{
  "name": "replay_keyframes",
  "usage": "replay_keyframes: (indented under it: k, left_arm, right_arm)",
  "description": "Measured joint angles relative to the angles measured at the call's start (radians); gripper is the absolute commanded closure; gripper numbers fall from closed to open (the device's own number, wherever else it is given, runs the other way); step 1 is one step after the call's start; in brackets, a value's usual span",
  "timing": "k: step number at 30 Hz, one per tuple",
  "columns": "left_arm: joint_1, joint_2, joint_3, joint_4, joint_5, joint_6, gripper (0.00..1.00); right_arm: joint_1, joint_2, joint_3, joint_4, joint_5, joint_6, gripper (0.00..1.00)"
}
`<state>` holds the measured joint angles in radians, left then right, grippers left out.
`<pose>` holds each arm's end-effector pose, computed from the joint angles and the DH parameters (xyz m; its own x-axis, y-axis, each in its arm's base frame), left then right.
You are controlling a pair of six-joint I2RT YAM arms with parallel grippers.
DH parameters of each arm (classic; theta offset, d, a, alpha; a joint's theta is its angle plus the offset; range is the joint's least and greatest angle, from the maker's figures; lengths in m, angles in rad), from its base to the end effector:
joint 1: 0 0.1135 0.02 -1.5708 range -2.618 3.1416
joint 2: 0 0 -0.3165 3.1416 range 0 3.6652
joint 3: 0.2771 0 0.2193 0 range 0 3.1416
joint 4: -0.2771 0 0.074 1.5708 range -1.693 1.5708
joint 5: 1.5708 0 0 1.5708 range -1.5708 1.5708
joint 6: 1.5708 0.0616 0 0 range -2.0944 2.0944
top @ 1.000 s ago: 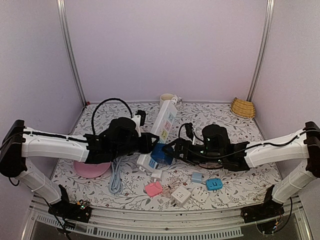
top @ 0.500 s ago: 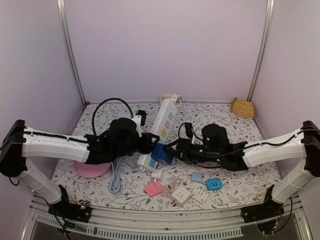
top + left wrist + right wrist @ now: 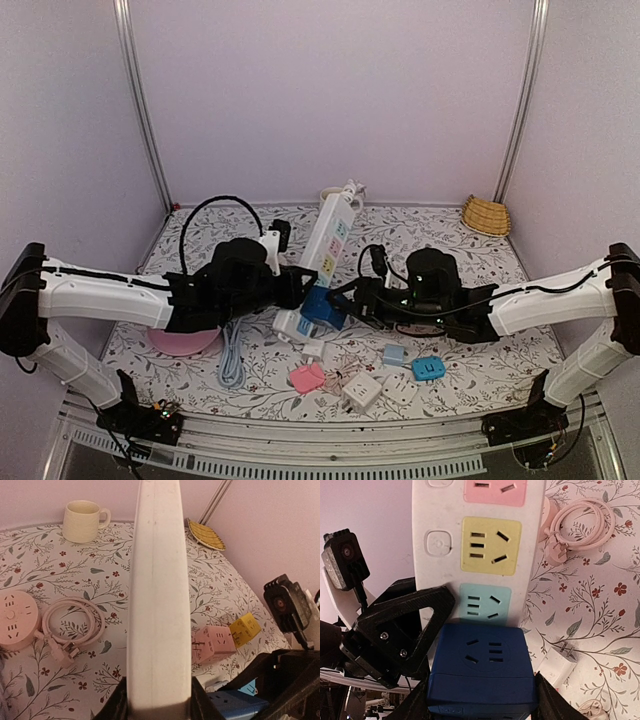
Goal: Pull the plug off the socket
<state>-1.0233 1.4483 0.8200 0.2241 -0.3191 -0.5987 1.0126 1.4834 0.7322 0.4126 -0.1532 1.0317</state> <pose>0.1774 -0.2538 0.3001 -0.5414 -0.1399 -0.8290 0.4303 0.8010 -0.4162 0.1587 0.2719 0.2839 -0.8751 0.1998 -0.4407 -0.3185 0.4478 0.8355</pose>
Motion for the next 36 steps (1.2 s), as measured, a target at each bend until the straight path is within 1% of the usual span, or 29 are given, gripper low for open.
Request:
replay_keyframes:
  k: [20, 28, 32, 36]
  left_arm:
    - [0.013, -0.015, -0.008, 0.045, 0.038, 0.021, 1.0]
    - [0.103, -0.014, -0.039, -0.061, -0.084, 0.057, 1.0]
    - [0.104, -0.014, -0.042, -0.08, -0.101, 0.058, 1.0]
    - [0.103, -0.017, -0.042, -0.081, -0.095, 0.064, 1.0]
  right_arm:
    - [-0.039, -0.057, -0.02, -0.018, -0.052, -0.029, 0.87]
    - [-0.071, -0.111, -0.045, -0.055, -0.065, -0.047, 0.87]
    - [-0.083, -0.111, -0.055, -0.064, -0.069, -0.053, 0.86]
    - [-0.133, -0.106, -0.06, -0.076, -0.091, -0.067, 0.84]
